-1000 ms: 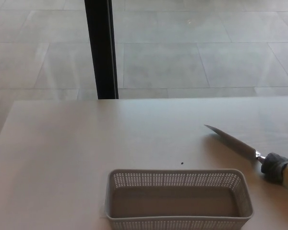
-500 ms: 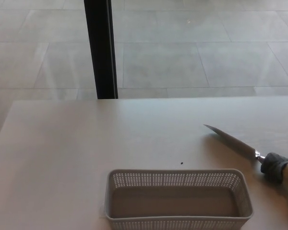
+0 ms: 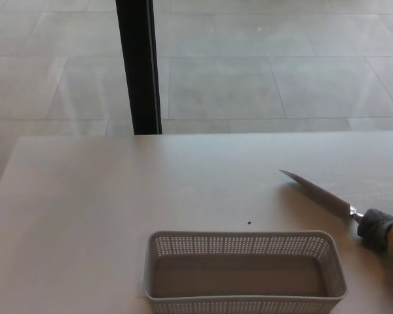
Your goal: A garden tool is kept on the righthand side and a container is kept on the lefthand side on a desk infront of the robot. the robot uses its right hand to pick up the garden tool and makes a scooping motion inside the container
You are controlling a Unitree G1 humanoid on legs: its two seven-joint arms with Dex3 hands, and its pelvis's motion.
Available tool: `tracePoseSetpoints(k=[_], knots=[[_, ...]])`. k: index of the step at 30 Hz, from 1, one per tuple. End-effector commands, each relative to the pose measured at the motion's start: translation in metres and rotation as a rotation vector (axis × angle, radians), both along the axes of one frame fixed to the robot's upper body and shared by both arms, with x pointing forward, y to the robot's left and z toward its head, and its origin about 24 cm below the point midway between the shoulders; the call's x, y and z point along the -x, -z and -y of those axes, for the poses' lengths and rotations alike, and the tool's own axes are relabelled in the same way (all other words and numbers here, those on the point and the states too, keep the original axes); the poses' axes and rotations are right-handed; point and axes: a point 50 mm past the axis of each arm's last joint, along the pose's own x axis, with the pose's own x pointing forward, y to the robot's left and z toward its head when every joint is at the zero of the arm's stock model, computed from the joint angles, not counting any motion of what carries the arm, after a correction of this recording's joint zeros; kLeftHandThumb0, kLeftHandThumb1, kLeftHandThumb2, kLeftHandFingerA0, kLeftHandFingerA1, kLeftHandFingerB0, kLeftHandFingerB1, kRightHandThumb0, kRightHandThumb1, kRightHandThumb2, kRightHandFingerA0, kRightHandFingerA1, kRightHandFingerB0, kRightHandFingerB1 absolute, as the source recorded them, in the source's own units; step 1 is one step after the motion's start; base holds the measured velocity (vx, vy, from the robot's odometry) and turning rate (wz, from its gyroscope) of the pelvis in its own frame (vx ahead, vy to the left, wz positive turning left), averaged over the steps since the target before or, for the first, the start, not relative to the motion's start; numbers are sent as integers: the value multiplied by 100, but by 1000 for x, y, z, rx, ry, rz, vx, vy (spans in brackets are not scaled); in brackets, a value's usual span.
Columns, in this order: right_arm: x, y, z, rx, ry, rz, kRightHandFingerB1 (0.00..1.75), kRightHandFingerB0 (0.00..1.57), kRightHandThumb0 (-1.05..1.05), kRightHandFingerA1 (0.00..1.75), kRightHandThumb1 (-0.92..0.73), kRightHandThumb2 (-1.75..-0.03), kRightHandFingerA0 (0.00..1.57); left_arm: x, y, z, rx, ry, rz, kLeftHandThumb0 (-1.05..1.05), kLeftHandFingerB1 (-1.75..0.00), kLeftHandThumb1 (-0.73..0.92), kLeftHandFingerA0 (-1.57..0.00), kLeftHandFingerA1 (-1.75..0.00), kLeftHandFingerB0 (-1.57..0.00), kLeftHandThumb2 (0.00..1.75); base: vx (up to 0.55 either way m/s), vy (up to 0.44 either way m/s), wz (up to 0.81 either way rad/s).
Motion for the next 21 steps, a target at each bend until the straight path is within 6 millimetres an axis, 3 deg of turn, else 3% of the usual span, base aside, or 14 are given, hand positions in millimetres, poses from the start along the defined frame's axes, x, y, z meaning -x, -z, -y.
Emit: tracePoseSetpoints(k=[1, 2, 3, 6, 8, 9, 11, 12, 13, 14, 16, 17, 18, 21], knots=[[2, 9, 6, 88, 16, -1, 31, 21, -78, 43, -73, -63, 5, 1, -7, -9, -35, 39, -21, -51, -48, 57, -81, -85, -69, 57, 0, 0, 0], [1, 9, 6, 88, 16, 0, 31, 21, -78, 43, -73, -63, 5, 0, -7, -9, -36, 39, -20, -51, -48, 57, -81, -85, -69, 57, 0, 0, 0], [2, 14, 3, 84, 14, 7, 45, 16, -80, 47, -57, -93, 4, 0, -7, -10, -23, 9, -4, -50, -48, 55, -82, -80, -71, 57, 0, 0, 0], [0, 17, -3, 113, 4, -5, 44, 15, -79, 45, -57, -93, 4, 0, -6, -9, -22, 27, -11, -50, -48, 56, -76, -76, -69, 57, 0, 0, 0], [-1, 22, -9, 117, -2, -19, 30, 21, -76, 39, -71, -63, 7, -1, -6, -8, -20, 36, 2, -51, -49, 56, -74, -76, -70, 57, 0, 0, 0], [-1, 26, -13, 129, -10, -48, 44, 11, -79, 41, -56, -94, 4, -1, -6, -7, -18, 37, -5, -52, -48, 57, -70, -68, -68, 58, 0, 0, 0], [0, 31, -17, 148, -26, -81, 42, 9, -81, 42, -57, -94, 3, 0, -5, -7, -13, 31, -3, -52, -48, 57, -70, -69, -69, 58, 0, 0, 0], [0, 34, -20, 155, -34, -89, 49, 0, -38, 53, -37, -98, 2, 0, -5, -6, -14, 32, -3, -53, -48, 56, -72, -71, -69, 57, 0, 0, 0], [1, 40, -27, 175, -54, -108, 49, 0, -39, 52, -37, -98, 1, 0, -5, -6, -16, 31, -3, -52, -48, 56, -68, -70, -68, 57, 0, 0, 0], [2, 43, -30, 193, -72, -119, 41, 8, -77, 51, -54, -90, 14, 0, -5, -7, -16, 33, -2, -52, -48, 57, -66, -70, -67, 57, 0, 0, 0], [3, 47, -35, 211, -102, -118, 41, 10, -74, 58, -54, -90, 30, -2, -6, -6, -17, 44, 6, -51, -48, 57, -64, -70, -67, 57, 0, 0, 0], [4, 49, -37, 206, -114, -121, 28, 17, -67, 54, -68, -61, 47, -2, -6, -6, -7, 22, 23, -51, -50, 55, -67, -76, -69, 57, 0, 0, 0], [6, 50, -39, 207, -140, -110, 28, 21, -57, 99, -69, -61, 65, -2, -5, -6, -7, 17, 25, -50, -51, 54, -69, -77, -72, 57, 0, 0, 0], [11, 53, -39, 267, -207, -63, 49, 68, -28, 144, -68, -63, 80, -2, -6, -7, -8, 23, 10, -51, -49, 56, -73, -73, -70, 57, 0, 0, 0]])
